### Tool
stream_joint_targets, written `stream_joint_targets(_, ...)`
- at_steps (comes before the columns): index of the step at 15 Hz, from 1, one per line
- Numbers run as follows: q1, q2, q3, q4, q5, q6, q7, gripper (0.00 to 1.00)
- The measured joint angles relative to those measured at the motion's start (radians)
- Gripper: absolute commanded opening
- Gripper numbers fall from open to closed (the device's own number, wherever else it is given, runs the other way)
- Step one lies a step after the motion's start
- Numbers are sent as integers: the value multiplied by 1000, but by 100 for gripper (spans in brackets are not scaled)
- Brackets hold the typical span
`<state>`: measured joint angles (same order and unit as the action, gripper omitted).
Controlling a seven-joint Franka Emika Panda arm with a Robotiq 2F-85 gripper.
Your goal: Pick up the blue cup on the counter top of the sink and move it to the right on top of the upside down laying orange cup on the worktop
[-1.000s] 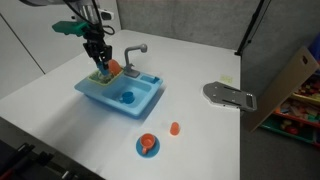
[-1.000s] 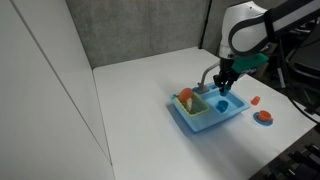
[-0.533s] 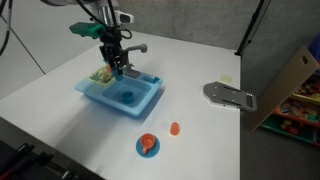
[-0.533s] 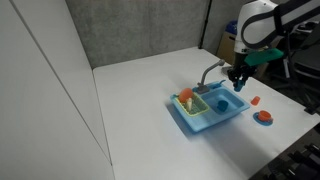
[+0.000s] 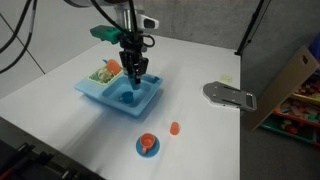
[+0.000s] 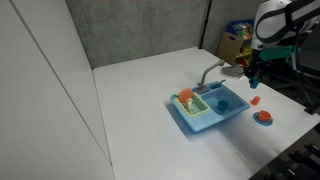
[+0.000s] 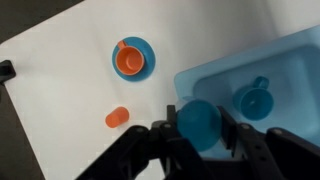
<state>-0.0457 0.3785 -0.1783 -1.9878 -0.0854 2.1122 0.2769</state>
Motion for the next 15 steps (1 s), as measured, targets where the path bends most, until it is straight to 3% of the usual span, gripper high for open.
stream_joint_targets(12,-110,61,-42,124,38,2,5,17)
stream_joint_targets(13,-120,74,-41,136,63,1,4,42)
stream_joint_targets(15,-125,83,-42,139,68,1,3,42)
